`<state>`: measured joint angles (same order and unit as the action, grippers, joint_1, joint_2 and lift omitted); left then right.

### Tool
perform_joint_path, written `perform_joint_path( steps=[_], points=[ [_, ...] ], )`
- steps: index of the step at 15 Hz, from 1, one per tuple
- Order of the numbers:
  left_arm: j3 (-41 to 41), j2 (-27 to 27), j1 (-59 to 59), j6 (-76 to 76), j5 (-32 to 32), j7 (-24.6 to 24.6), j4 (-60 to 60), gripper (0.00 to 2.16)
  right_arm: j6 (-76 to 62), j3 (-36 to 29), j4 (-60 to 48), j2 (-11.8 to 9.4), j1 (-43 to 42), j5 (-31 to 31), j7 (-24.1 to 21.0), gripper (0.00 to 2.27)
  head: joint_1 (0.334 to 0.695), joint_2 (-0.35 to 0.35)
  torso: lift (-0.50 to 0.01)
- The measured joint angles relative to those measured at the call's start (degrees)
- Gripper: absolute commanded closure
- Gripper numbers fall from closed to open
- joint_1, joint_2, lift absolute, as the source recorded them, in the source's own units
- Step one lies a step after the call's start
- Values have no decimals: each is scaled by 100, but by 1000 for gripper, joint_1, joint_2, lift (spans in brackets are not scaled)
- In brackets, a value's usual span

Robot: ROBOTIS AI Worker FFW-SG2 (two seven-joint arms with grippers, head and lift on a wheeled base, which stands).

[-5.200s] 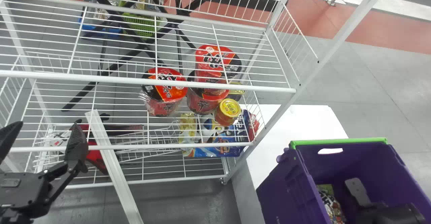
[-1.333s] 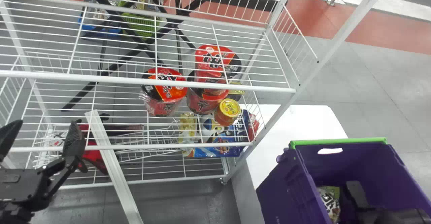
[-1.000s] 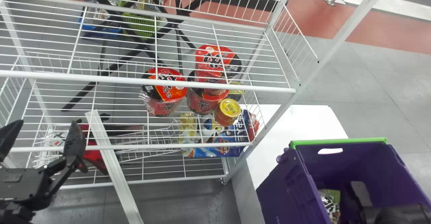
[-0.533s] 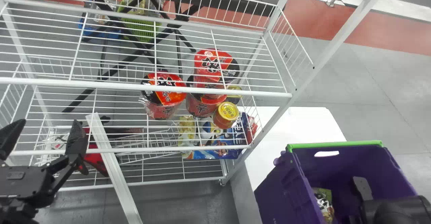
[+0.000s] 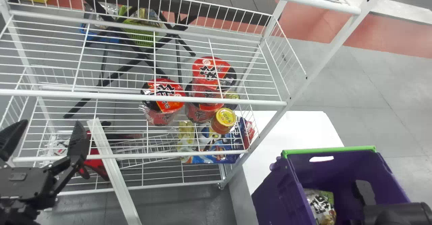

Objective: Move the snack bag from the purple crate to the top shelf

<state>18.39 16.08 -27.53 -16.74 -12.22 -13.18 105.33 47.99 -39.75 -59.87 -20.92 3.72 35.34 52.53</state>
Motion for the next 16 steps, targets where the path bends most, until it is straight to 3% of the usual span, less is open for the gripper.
perform_joint_path(
  steps=[9,16],
  points=[
    [4,-1,-35,-5,89,-19,40,103,-44,-635,-1401,732,716,45,214,1717,695,-350,-355],
    [7,-50,-85,-34,226,-33,40,103,-341,-907,-2055,1055,1143,-210,222,1717,695,-350,-327]
  ],
)
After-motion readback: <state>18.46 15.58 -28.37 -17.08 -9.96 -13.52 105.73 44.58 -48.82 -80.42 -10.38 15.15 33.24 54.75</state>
